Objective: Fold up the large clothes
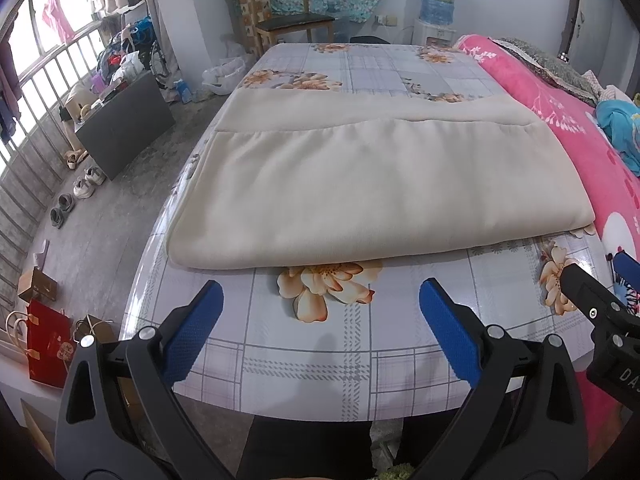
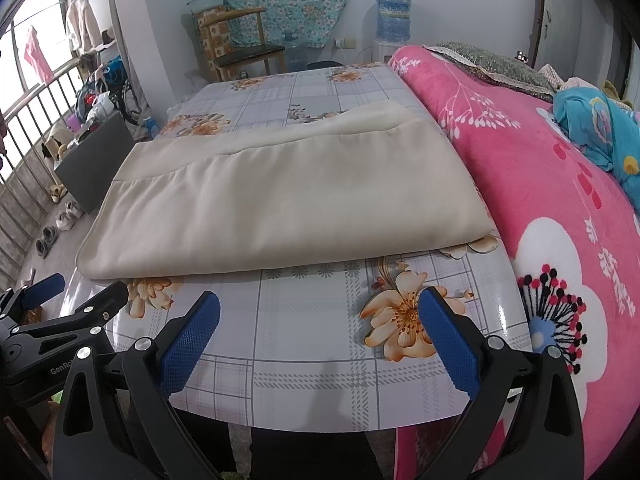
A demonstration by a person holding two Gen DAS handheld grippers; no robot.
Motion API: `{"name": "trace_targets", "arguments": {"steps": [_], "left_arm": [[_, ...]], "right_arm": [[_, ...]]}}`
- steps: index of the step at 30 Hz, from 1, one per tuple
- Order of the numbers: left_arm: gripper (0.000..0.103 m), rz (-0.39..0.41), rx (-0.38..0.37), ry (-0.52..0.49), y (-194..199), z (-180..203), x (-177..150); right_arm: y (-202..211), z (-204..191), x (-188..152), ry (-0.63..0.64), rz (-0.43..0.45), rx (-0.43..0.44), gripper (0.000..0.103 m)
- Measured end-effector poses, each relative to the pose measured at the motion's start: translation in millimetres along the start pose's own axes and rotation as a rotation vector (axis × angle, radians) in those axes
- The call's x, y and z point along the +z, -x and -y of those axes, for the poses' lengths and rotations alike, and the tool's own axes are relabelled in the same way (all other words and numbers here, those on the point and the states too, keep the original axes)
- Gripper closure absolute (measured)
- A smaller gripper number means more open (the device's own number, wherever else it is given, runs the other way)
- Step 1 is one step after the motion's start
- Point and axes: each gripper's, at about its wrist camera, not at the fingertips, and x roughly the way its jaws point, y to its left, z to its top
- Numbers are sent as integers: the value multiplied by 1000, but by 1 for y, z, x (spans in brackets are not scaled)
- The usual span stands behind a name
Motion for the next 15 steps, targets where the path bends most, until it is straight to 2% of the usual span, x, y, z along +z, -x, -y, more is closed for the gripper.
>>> {"name": "trace_targets", "arguments": {"steps": [15], "left_arm": [[8, 3, -4, -3, 1, -1, 1]], "right_arm": [[0, 0, 0, -1, 0, 0, 6]]}}
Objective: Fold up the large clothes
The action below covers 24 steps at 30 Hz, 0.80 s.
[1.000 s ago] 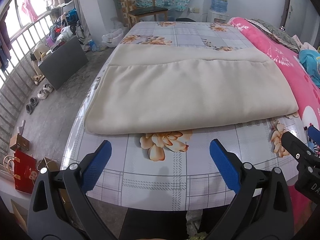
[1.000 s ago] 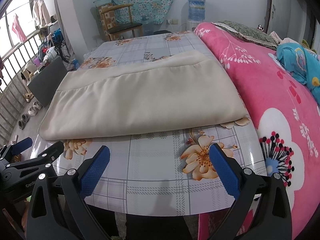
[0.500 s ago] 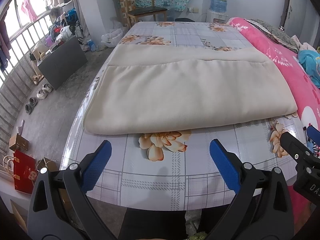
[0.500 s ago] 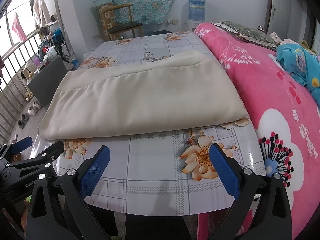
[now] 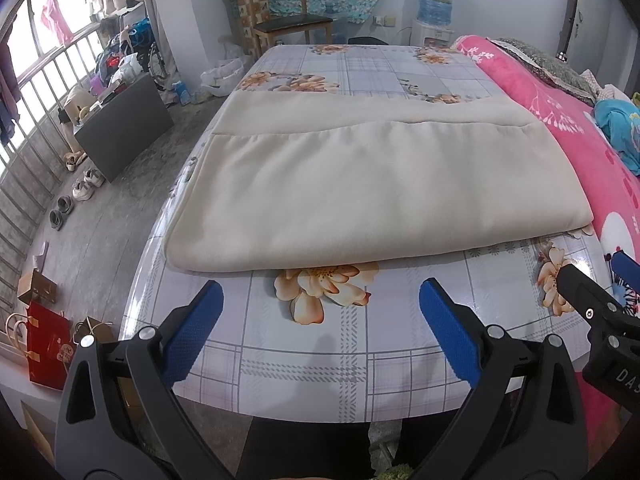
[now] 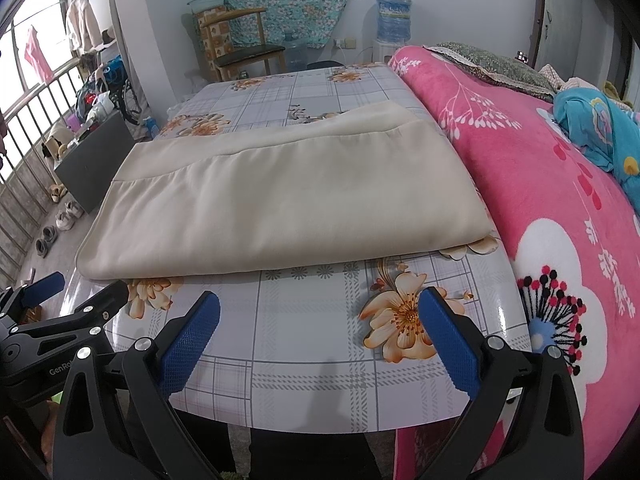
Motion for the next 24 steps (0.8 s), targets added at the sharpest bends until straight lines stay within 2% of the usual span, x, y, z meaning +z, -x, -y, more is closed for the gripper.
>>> {"name": "trace_targets", "arguments": {"steps": [24], "left_arm": [[8, 2, -5, 1, 2, 3, 4]], "right_arm": [[-1, 1, 1, 1, -4, 2, 6]]}}
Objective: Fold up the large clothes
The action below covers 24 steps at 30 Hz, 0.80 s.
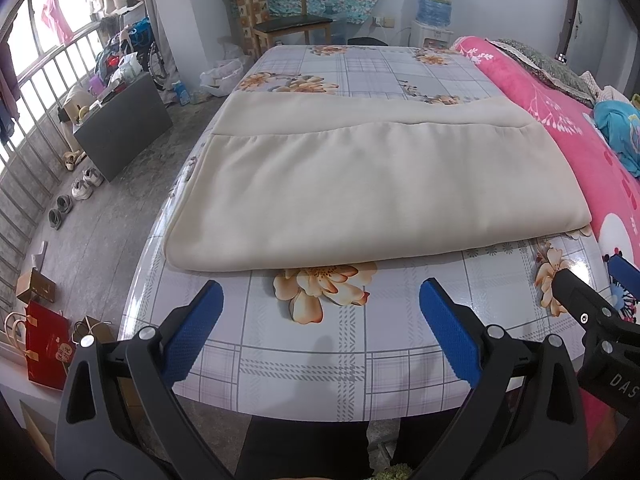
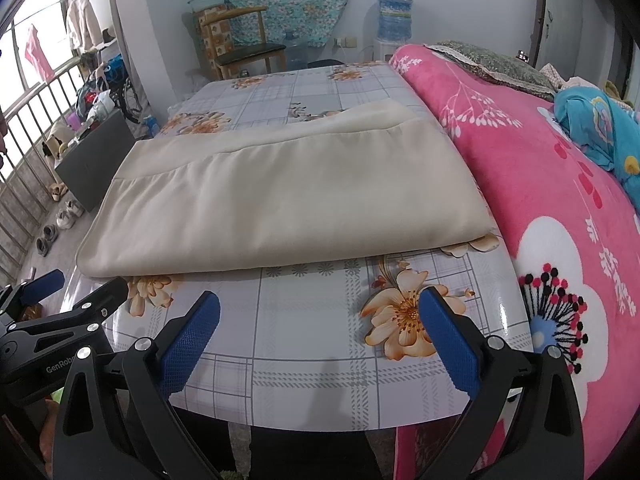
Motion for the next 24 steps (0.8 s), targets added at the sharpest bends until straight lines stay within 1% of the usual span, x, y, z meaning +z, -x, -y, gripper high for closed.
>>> {"name": "trace_targets", "arguments": {"steps": [24], "left_arm": [[8, 0, -2, 2, 0, -2, -1]], "right_arm": [[-1, -2, -2, 9, -6, 3, 6]]}}
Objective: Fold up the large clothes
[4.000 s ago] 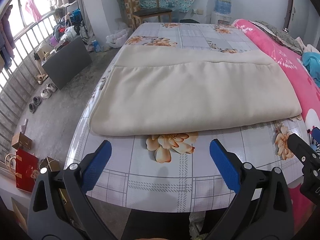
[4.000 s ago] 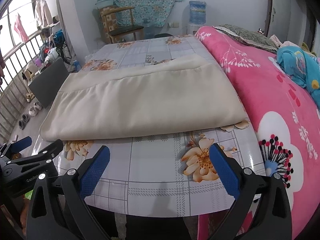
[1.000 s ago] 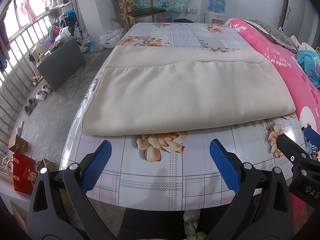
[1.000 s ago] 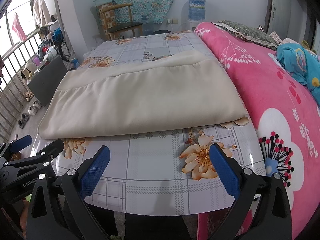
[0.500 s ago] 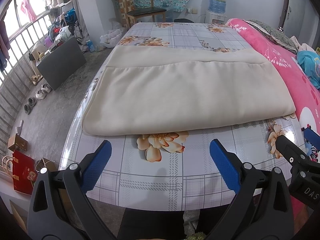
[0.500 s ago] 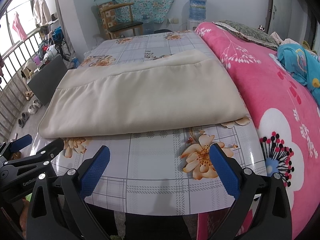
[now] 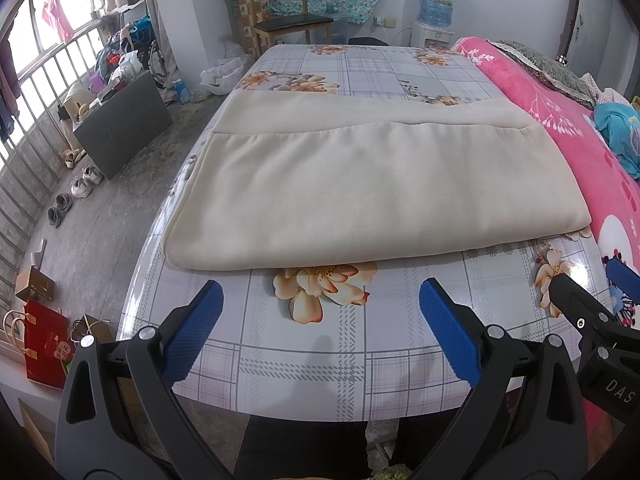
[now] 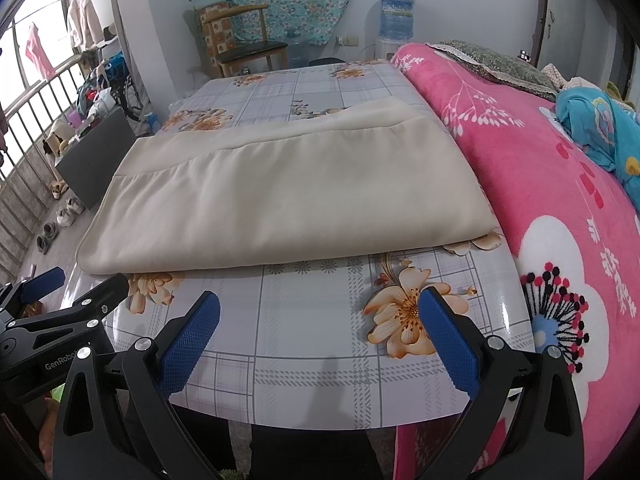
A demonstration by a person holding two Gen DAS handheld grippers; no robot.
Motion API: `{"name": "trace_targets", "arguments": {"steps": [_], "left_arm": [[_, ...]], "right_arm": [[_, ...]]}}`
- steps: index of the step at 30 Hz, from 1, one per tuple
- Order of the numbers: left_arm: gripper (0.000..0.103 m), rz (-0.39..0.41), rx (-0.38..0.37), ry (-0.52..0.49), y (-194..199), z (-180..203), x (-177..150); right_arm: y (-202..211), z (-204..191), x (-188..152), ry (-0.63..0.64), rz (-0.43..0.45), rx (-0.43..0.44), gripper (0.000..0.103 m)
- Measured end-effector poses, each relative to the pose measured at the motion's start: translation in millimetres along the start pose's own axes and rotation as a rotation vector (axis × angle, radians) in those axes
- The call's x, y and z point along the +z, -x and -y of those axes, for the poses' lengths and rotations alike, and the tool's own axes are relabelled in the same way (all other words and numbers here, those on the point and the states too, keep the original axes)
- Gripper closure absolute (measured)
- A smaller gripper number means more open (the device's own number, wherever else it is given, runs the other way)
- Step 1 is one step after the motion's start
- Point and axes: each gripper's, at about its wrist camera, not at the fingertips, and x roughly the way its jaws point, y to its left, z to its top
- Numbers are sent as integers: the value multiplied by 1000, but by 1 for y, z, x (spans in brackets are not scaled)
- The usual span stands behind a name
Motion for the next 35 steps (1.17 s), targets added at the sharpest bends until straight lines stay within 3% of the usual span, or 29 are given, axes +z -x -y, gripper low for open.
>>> {"name": "trace_targets", "arguments": {"steps": [35], "left_arm": [[8, 0, -4, 2, -1, 0, -2]], "right_arm": [[0, 1, -1, 2, -2, 0, 6]]}}
